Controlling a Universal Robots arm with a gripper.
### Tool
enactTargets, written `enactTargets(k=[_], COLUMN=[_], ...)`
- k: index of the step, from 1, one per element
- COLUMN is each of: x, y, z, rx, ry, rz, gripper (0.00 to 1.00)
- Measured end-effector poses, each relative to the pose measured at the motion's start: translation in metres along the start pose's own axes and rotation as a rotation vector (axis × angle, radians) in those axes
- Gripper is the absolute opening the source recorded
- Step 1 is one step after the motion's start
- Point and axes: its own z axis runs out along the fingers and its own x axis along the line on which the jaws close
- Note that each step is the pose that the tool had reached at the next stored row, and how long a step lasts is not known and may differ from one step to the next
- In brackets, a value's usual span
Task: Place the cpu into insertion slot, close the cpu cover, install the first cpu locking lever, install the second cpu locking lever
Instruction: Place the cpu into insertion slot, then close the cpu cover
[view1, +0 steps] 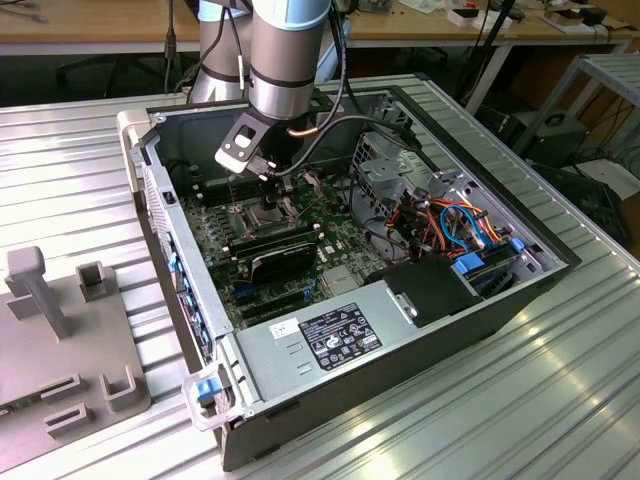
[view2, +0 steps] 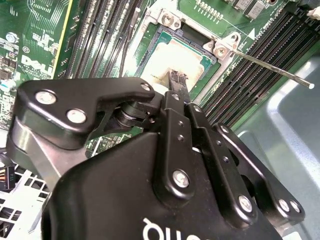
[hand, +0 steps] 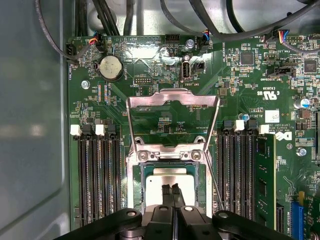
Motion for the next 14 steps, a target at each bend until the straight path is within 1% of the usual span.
enactTargets(k=[14], x=[0.0000], y=[0.0000], z=[0.0000], rx=[0.0009], ry=[0.0001], rz=[-0.003], gripper=[0.11])
